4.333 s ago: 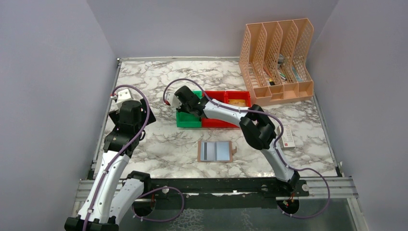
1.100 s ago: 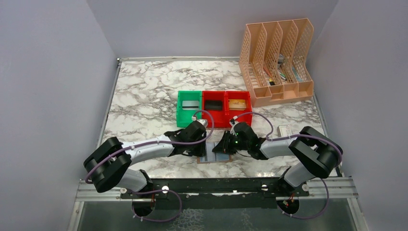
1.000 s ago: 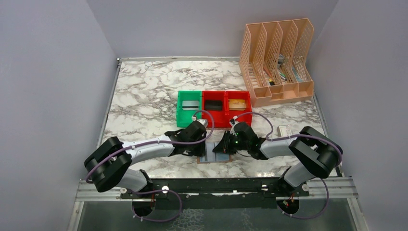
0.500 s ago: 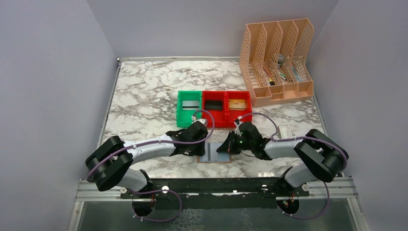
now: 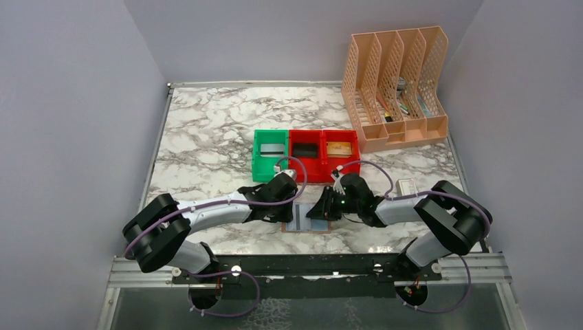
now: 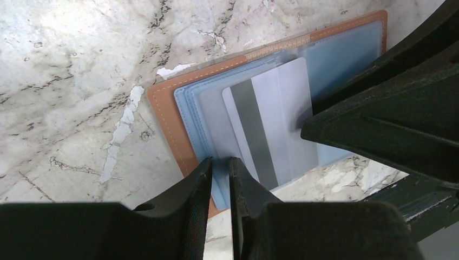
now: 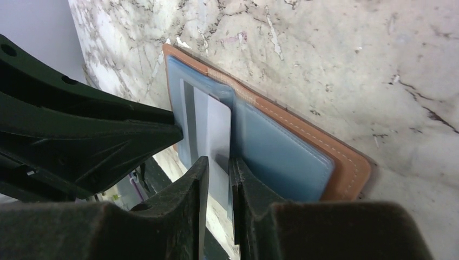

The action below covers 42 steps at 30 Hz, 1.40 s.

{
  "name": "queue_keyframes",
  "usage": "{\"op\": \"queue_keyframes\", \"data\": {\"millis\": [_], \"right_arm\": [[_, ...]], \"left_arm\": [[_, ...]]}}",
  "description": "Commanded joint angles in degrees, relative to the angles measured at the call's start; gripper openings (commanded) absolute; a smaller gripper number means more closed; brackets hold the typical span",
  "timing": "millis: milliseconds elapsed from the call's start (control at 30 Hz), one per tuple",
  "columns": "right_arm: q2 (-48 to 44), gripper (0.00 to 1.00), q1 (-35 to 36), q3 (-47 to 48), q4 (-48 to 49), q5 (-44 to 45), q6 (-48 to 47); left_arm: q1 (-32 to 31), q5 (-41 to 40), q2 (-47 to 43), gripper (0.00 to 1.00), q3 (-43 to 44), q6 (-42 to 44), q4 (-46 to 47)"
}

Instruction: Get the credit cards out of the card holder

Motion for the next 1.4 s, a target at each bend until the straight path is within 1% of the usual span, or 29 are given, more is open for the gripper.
{"op": "queue_keyframes", "data": {"millis": [0,100,367,833,933,1067,1233,1367], "right_arm": [[3.2,0.23,0.0,0.3,-2.9,0.0,-2.4],[3.9,0.18,0.0,-0.2,-1.5,-0.7,-2.3],[3.1,0.02,0.0,-0.8,-0.4,-1.0,-2.1],[-0.3,0.01,0.0,-0.9,-4.3,1.8,-2.7],[-0.4,0.01,0.0,-0.7,-4.5,1.7,-2.7],[-0.5,0.01,0.0,-0.4,-5.1,2.0,-3.0],[-0.3,0.01,0.0,-0.2,-5.3,2.0,-3.1],[-0.2,0.01,0.0,-0.3,-5.2,2.0,-3.0]], "left_arm": [[0.0,-3.1,0.2,0.21,-0.1,0.7,-3.5],[-0.1,-3.2,-0.3,0.21,0.0,0.6,-3.8],[-0.1,-3.4,-1.4,0.21,-0.6,-0.4,-3.9],[-0.1,-5.4,-2.9,0.22,-0.1,-0.3,-5.2],[-0.1,-5.5,-4.0,0.25,0.3,-0.1,-5.1],[-0.1,-5.8,-6.4,0.37,0.9,-0.1,-5.1],[-0.1,-5.6,-9.3,0.48,2.1,0.0,-5.1],[-0.1,-3.9,-9.8,0.51,3.5,0.6,-4.7]]}}
